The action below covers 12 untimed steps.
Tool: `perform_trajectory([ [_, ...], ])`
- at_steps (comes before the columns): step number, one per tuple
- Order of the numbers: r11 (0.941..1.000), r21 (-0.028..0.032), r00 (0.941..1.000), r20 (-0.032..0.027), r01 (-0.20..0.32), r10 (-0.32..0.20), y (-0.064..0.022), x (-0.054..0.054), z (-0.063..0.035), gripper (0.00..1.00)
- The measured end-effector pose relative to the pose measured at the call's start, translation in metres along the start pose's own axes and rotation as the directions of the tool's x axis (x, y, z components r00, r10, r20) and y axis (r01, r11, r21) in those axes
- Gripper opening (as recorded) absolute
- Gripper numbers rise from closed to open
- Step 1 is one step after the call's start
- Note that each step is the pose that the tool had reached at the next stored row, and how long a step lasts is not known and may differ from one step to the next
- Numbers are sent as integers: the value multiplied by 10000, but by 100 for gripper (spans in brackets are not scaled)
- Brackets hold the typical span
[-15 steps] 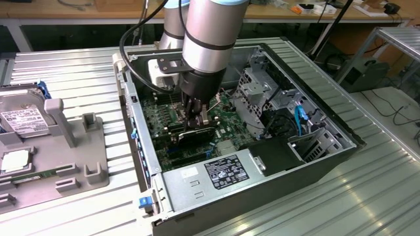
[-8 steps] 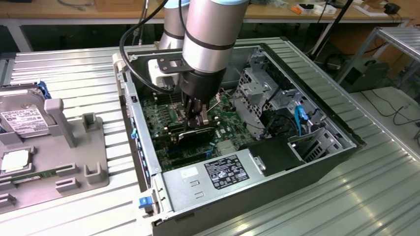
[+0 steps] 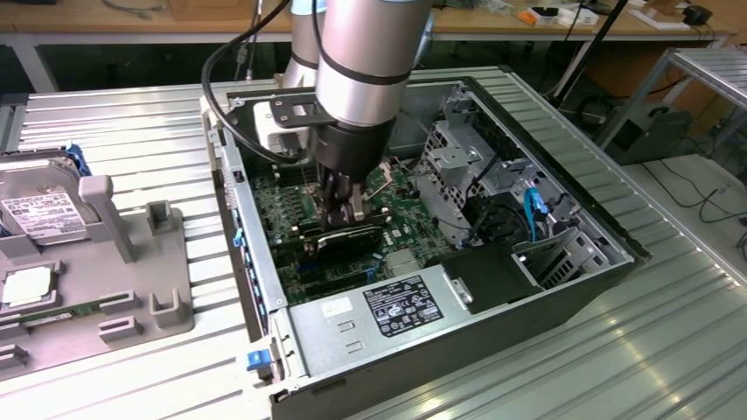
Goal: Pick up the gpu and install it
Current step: 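Press down on the gpu until it lock into place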
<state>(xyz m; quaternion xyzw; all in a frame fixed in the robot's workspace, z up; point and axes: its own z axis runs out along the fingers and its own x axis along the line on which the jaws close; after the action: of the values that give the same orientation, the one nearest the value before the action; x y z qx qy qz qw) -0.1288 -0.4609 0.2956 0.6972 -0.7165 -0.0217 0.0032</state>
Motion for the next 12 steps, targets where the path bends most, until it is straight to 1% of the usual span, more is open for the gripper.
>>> perform_trajectory([
  [9,10000,1,10000,1,1,-1,79,0,-68,11],
  [10,10000,-1,10000,-1,0,0,95,0,-75,11],
  [12,10000,1,10000,1,1,-1,177,3,-75,11],
])
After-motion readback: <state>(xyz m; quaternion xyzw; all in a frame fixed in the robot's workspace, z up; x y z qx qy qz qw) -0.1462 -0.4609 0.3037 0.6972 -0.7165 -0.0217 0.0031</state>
